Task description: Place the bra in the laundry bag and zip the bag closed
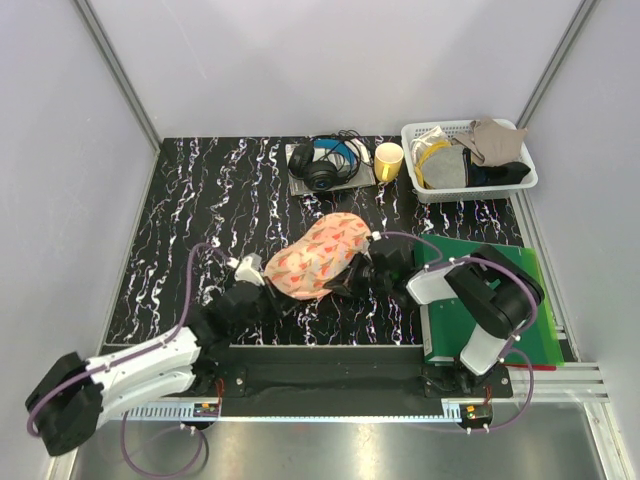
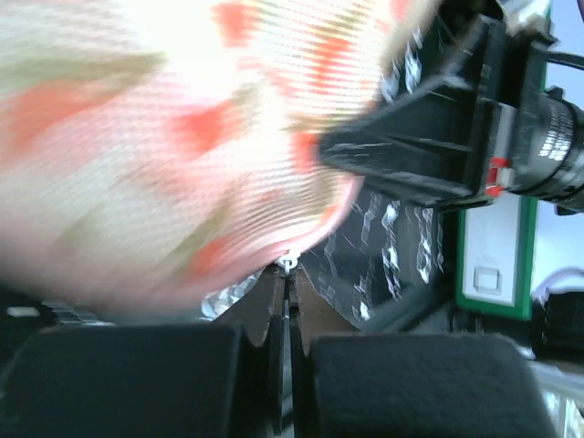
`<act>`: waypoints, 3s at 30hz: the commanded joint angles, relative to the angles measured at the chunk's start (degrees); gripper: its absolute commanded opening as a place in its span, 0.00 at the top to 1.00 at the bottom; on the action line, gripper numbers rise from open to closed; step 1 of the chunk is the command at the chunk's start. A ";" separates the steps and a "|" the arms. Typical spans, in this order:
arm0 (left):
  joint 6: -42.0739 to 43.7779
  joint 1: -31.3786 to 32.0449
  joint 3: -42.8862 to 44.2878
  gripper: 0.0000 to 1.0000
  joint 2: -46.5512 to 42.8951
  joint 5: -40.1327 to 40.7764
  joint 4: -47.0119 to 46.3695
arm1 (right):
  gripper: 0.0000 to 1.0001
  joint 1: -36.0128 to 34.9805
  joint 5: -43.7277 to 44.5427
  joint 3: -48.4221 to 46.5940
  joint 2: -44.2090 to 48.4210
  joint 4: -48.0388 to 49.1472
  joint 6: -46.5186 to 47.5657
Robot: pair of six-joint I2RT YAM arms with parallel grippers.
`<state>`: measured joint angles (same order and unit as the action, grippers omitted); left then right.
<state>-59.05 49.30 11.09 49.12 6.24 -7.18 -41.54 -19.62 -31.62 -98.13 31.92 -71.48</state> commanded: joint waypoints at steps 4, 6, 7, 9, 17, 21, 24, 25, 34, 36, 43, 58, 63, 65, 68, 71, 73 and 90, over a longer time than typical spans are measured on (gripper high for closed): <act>4.22 -4.65 -2.03 1.00 -5.36 -1.57 5.01 | 0.76 3.40 -11.24 -11.08 -2.60 -14.84 16.19; 2.28 -4.04 -2.74 1.00 -4.65 -3.25 3.06 | 0.53 1.91 -6.33 -15.29 -1.46 -24.13 19.00; 1.92 -3.69 -2.74 1.00 -4.22 -2.82 1.83 | 0.47 1.55 -4.66 -16.19 -0.93 -26.88 19.80; 1.39 -2.11 -1.87 1.00 -3.95 -1.76 0.95 | 0.37 0.94 -0.26 -15.24 1.96 -29.36 18.67; 0.60 2.38 3.58 1.00 5.53 -0.88 -6.43 | 0.00 -6.97 11.35 -0.58 15.85 -19.49 2.42; -0.36 6.06 6.65 1.00 11.33 -0.53 -9.78 | 0.00 -8.21 13.46 2.61 16.04 -12.24 -3.40; -0.98 7.74 7.36 1.00 12.31 0.52 -10.31 | 0.00 -8.21 15.31 3.92 15.25 -10.31 -6.20; -1.07 8.00 7.45 1.00 12.49 0.61 -10.22 | 0.00 -8.21 16.96 4.80 15.51 -9.00 -7.00; -1.95 9.76 7.89 1.00 14.59 0.88 -11.63 | 0.32 -8.29 21.02 8.85 13.23 -1.17 -9.37; -1.07 9.76 8.51 1.00 15.21 0.97 -11.28 | 0.54 -8.12 21.55 10.43 12.87 1.03 -10.43; 4.20 2.49 4.74 1.00 11.97 -0.61 -7.24 | 1.00 0.11 11.46 11.93 11.21 4.54 -4.82; 3.60 2.36 -0.81 1.00 -2.72 -1.23 0.51 | 0.32 6.30 -4.12 -4.26 8.29 -17.34 14.28; 1.57 6.07 4.45 1.00 8.08 -0.61 -7.05 | 0.18 -0.20 2.37 1.73 14.27 -11.80 4.96; 1.65 7.12 7.00 1.00 12.20 -1.23 -8.98 | 0.17 -3.01 3.96 3.40 14.46 -8.64 1.81; 1.65 8.00 8.77 1.00 14.95 -1.49 -10.05 | 0.17 -4.78 4.76 3.32 11.91 -5.39 -0.14; 1.92 8.27 9.56 1.00 14.95 -1.49 -9.70 | 0.22 -5.04 4.94 3.23 8.49 -2.05 -1.55; 1.92 8.27 9.13 1.00 13.82 -1.06 -8.12 | 0.29 -4.96 6.60 3.93 7.16 0.24 -2.52; 13.77 -5.53 9.29 1.00 6.95 1.32 13.85 | 0.89 0.85 -2.88 2.80 5.40 -5.25 7.49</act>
<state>-52.38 45.80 17.10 55.88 2.63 -1.89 -42.37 -20.88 -26.92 -91.72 33.76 -70.81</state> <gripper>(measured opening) 0.012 0.055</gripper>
